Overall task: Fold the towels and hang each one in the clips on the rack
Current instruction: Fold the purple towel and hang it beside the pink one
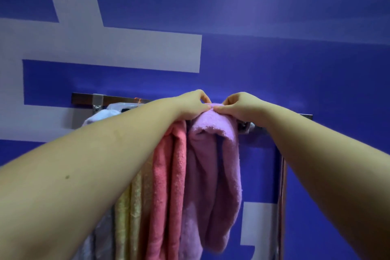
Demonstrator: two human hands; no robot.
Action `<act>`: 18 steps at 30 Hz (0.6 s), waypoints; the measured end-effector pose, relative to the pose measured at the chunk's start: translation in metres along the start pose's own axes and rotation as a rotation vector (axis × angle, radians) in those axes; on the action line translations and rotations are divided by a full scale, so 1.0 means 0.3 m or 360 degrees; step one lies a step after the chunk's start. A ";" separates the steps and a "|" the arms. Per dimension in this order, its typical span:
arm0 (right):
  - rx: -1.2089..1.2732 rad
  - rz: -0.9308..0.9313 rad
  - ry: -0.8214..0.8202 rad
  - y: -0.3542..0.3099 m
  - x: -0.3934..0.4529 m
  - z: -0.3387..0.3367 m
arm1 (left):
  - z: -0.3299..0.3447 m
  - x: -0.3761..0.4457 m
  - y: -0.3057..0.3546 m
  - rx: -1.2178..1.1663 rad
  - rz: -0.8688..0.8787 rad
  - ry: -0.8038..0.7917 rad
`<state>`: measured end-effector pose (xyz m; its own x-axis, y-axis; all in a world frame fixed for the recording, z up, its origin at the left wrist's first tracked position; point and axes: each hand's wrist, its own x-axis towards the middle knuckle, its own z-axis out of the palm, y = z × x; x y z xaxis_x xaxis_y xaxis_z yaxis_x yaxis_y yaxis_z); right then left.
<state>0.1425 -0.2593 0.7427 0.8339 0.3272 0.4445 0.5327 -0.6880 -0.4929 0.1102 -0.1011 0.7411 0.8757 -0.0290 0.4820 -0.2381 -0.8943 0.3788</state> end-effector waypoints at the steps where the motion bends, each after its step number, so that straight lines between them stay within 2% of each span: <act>1: -0.0002 -0.0006 0.0002 0.004 0.002 0.010 | -0.006 -0.004 -0.001 -0.0004 0.0005 -0.0023; 4: 0.0063 -0.0061 0.0049 0.005 0.008 0.024 | -0.027 -0.004 0.003 -0.0346 0.0012 -0.0106; 7: 0.0478 -0.0122 0.0094 -0.008 0.012 -0.008 | -0.046 -0.008 0.014 -0.0978 -0.0037 -0.0114; 11: 0.0875 -0.0134 -0.0111 -0.016 -0.011 -0.047 | -0.061 -0.034 0.035 -0.1289 -0.0002 -0.0245; 13: 0.0865 -0.0102 -0.0151 -0.014 -0.021 -0.053 | -0.063 -0.045 0.040 -0.1271 -0.0002 -0.0262; 18: 0.0410 -0.0047 -0.0060 -0.010 -0.036 -0.046 | -0.043 -0.037 0.024 -0.0530 -0.0085 -0.0078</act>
<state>0.1300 -0.2697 0.7496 0.8197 0.3717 0.4359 0.5721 -0.4917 -0.6565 0.0932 -0.1014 0.7487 0.9079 -0.0149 0.4189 -0.3083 -0.7007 0.6434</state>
